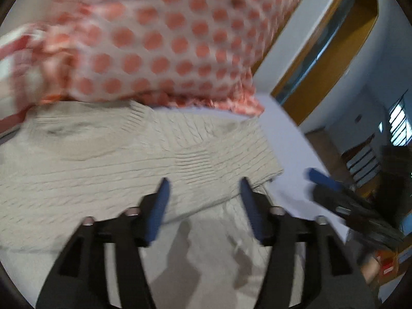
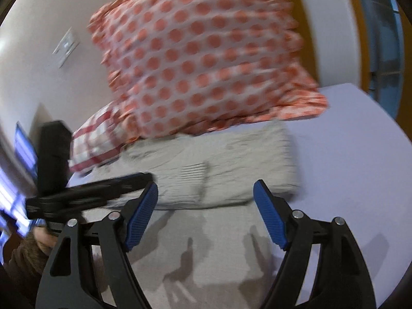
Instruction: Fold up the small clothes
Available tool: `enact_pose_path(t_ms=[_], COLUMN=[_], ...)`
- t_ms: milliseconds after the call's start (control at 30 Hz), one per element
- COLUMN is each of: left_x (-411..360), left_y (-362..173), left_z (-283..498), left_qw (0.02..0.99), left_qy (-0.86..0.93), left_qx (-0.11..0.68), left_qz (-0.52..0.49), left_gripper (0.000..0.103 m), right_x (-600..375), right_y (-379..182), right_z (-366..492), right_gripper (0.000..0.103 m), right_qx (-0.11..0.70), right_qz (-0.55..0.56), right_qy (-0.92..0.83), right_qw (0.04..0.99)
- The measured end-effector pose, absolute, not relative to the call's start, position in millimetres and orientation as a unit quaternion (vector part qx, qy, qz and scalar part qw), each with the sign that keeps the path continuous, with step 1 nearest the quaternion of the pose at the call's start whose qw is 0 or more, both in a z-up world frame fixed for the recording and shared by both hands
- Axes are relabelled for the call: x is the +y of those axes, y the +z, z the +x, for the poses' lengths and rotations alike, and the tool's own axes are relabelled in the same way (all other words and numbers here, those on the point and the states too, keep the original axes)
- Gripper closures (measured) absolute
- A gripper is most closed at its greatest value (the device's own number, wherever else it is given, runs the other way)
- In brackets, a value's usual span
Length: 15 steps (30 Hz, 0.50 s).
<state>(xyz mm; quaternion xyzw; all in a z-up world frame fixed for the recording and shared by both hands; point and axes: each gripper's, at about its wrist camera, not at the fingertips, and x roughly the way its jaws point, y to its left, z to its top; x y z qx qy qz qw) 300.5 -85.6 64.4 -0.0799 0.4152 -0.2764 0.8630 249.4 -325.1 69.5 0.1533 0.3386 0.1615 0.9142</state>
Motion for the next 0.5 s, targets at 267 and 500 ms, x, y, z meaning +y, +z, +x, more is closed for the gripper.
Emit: enact_pose_path(t_ms=[267,500], left_x=[39.6,124.1], left_y=[90.2,63.8], left_z=[214.9,201.9], left_qw=[0.940,0.929], left_qy=[-0.075,-0.006], left_qx=[0.332,0.369], left_qz=[0.032,0.004], left_gripper=[0.023,0.019], right_x=[-283.3,-271.5], right_y=[19.4,0.1], right_z=[322.8,328.9], right_gripper=[0.057,0.094], right_qx=[0.443,0.440], right_qz=[0.135,0.121], right_qy=[0.148,0.155], right_qw=[0.874,0.876])
